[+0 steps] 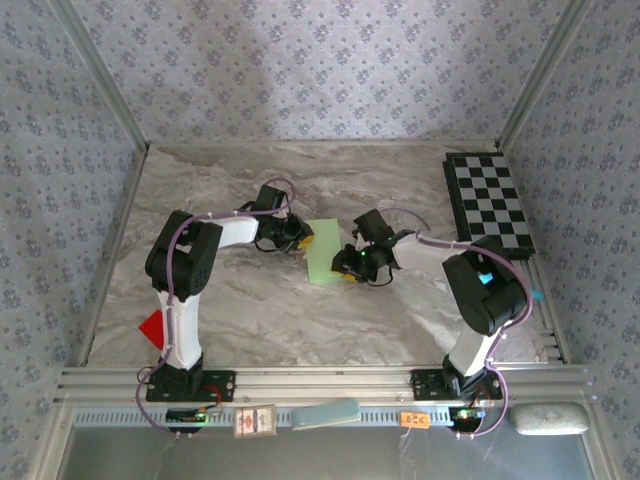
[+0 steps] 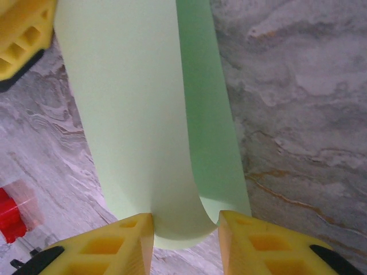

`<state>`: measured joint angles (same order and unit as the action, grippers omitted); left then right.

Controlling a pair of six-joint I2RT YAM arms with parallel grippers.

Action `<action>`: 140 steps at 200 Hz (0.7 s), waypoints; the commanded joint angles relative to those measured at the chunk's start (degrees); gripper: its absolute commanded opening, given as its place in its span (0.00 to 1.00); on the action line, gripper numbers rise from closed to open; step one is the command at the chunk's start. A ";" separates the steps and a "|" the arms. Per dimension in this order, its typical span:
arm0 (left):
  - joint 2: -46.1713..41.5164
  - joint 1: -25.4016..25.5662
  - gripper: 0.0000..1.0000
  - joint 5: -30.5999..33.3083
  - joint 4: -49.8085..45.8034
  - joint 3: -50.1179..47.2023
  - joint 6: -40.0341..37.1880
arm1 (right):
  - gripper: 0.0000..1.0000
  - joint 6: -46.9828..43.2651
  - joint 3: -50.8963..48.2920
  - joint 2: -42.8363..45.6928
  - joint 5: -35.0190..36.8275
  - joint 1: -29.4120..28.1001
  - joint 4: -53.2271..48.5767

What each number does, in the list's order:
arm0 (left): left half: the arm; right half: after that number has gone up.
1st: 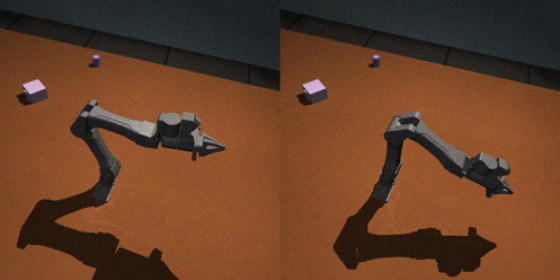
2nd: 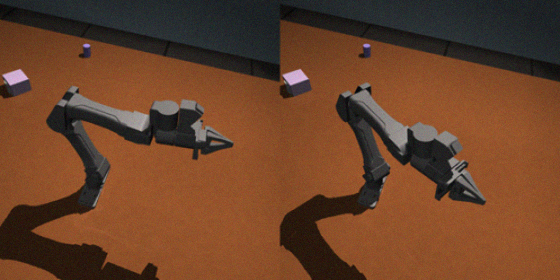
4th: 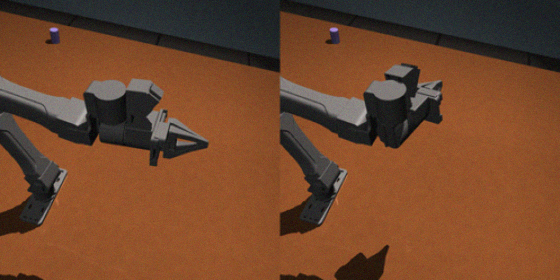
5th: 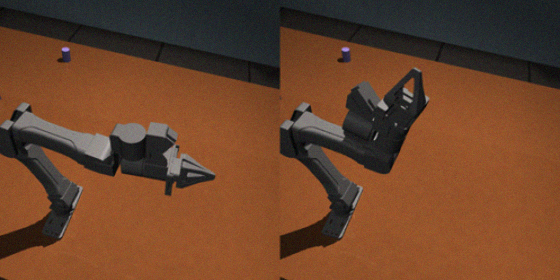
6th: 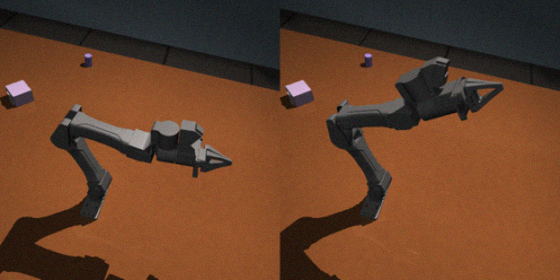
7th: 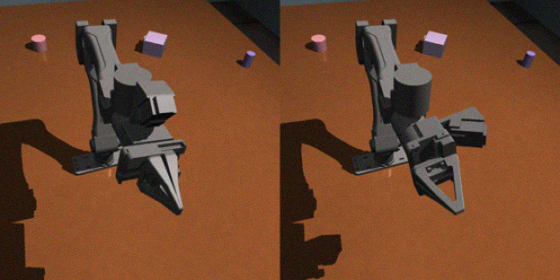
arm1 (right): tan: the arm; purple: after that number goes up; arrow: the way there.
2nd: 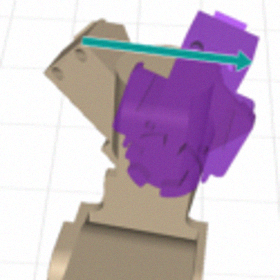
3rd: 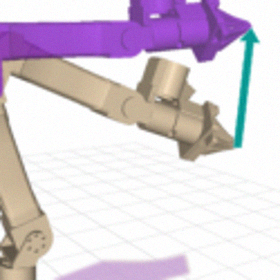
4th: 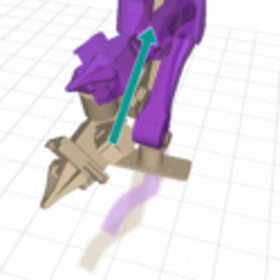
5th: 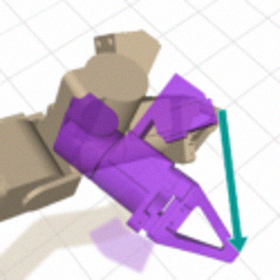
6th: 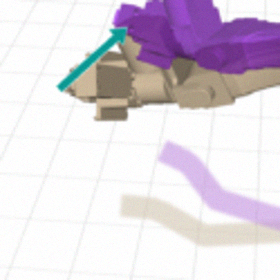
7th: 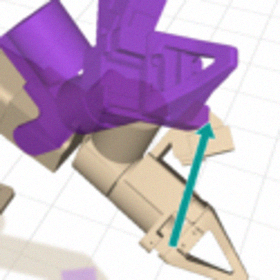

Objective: Fold a paper plane with a square sheet of paper (pick it up from the middle)
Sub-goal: Fold the triangle a second time at the center of the table.

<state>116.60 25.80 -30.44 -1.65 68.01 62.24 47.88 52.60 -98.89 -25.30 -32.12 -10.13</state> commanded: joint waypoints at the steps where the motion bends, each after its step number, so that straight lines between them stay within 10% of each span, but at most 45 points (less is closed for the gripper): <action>1: 5.84 0.30 0.17 3.10 -7.43 -2.09 0.32 | 0.38 1.01 -1.34 1.66 -2.23 0.48 3.57; 140: 6.54 0.30 0.17 1.85 -7.30 -1.30 -0.10 | 0.50 -0.03 -2.62 -3.32 -9.71 3.84 18.39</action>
<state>117.12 25.47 -31.64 -2.52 68.77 62.22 47.62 49.54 -101.01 -33.01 -28.36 6.81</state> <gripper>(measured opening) 0.170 0.499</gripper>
